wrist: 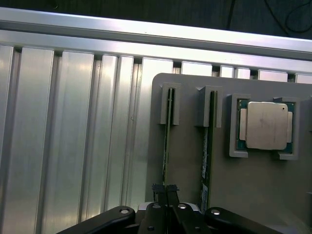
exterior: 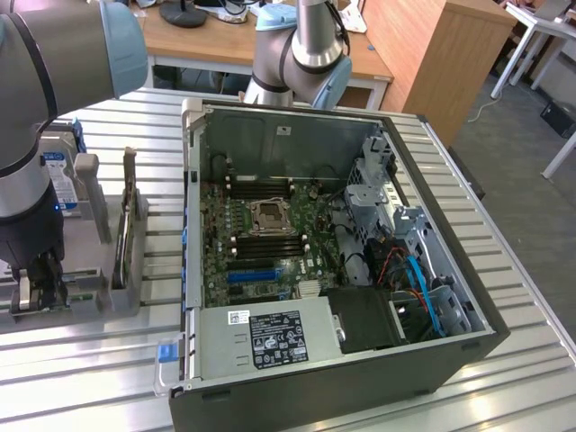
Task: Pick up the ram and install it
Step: 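Pick up the ram and move it above insertion slot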
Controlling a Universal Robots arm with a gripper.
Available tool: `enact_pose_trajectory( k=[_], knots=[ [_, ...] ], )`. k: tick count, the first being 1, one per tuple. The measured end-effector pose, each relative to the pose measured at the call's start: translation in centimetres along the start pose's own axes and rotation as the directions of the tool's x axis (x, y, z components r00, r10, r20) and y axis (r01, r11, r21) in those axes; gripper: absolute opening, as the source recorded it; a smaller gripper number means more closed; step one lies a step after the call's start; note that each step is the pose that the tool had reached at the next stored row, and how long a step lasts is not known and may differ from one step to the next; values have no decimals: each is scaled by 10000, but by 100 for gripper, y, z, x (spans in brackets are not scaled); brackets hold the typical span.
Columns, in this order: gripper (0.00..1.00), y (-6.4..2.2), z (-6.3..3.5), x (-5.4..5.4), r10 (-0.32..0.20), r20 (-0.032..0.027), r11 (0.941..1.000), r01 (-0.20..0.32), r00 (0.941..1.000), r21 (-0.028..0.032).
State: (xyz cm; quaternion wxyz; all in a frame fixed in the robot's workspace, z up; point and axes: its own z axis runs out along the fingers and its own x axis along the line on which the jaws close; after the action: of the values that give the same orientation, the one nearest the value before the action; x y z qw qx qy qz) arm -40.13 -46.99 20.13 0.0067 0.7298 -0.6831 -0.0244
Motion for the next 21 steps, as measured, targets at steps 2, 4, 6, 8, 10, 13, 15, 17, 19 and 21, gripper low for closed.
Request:
enact_pose_trajectory(
  k=[2, 4, 6, 8, 10, 13, 15, 17, 19, 21],
  knots=[
    [12, 0, 0, 0, 10, 0, 10000, -10, 10000, 1],
    [12, 0, 0, 0, 23, 0, 10000, -23, 10000, 1],
    [12, 0, 0, 0, 30, 1, 10000, -30, 10000, 1],
    [12, 0, 0, 0, 92, 3, 10000, -92, 10000, 2],
    [12, 0, 0, 0, 142, 5, 9999, -142, 9999, 3],
    [12, 0, 0, 0, 150, 6, 9999, -150, 9999, 4],
    [12, 0, 0, 0, 198, 8, 9998, -198, 9998, 4],
    [12, 0, 0, 0, 205, 8, 9998, -205, 9998, 5],
    [12, 0, 0, 0, 205, 9, 9998, -205, 9998, 6],
    [12, 0, 0, 0, 207, 9, 9998, -207, 9998, 5]
  ],
)
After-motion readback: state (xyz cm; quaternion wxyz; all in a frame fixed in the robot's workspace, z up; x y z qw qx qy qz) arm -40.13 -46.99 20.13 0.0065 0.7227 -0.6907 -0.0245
